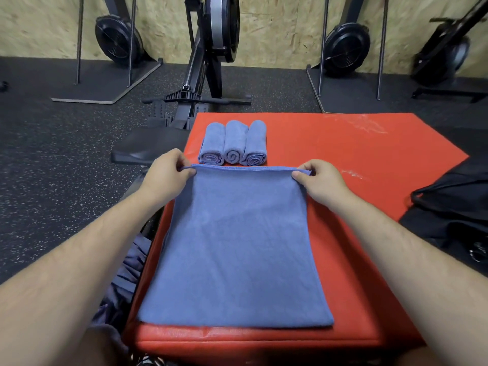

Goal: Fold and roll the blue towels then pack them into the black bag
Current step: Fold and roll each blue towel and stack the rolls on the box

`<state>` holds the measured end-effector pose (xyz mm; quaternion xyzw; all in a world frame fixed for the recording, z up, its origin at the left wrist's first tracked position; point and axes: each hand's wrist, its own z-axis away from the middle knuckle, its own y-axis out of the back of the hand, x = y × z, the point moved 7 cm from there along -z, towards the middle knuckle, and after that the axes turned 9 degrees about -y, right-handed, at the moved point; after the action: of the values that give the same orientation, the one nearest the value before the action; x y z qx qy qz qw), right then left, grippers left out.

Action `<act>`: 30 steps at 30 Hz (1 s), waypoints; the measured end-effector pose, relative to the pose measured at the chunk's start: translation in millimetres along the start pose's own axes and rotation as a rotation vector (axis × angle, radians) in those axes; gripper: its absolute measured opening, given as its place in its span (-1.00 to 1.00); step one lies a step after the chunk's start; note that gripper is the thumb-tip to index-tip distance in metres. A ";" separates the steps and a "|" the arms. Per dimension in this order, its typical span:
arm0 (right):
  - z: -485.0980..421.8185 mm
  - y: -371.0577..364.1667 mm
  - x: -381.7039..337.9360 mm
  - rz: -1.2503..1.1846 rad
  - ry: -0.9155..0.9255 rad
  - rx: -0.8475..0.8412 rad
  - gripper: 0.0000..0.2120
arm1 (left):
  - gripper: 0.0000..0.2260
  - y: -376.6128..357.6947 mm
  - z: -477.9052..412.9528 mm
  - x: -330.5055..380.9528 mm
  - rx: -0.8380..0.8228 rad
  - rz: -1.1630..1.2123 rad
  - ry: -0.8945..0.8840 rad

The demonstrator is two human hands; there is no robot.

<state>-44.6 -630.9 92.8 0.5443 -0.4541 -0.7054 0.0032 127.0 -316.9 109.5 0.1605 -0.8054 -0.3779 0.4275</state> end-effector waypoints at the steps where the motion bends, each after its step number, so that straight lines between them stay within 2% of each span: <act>1: -0.3 4.5 -1.0 -0.033 0.004 0.000 -0.91 | -0.86 3.9 1.0 -1.0 0.013 0.025 0.022; 6: 6.2 27.0 -8.0 -0.062 0.064 0.011 -0.92 | -0.95 25.0 4.1 -2.0 0.045 0.083 0.043; 11: 19.9 46.9 -23.1 -0.011 0.187 0.026 -0.94 | -0.96 44.8 5.5 13.7 0.058 0.148 -0.004; 13: 27.9 54.1 -28.2 -0.016 0.244 0.052 -0.89 | -0.94 52.0 7.8 22.3 0.071 0.143 -0.026; 16: 45.3 56.5 -32.2 0.015 0.275 0.072 -0.81 | -0.90 60.5 19.5 36.0 0.047 0.009 -0.095; 20: 65.0 66.0 -44.8 0.031 0.279 0.076 -0.90 | -0.89 75.2 41.9 52.2 0.033 -0.073 -0.115; 25: 69.1 92.1 -74.7 -0.062 0.194 0.101 -0.88 | -0.88 106.9 32.4 69.3 0.022 0.123 0.015; 30: 64.5 131.7 -127.3 -0.156 0.236 0.169 -0.85 | -0.89 158.8 2.7 113.4 0.115 0.191 -0.043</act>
<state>-107.0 -603.7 274.7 0.6553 -0.4645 -0.5941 -0.0442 68.9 -276.3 291.4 0.0990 -0.8464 -0.2921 0.4342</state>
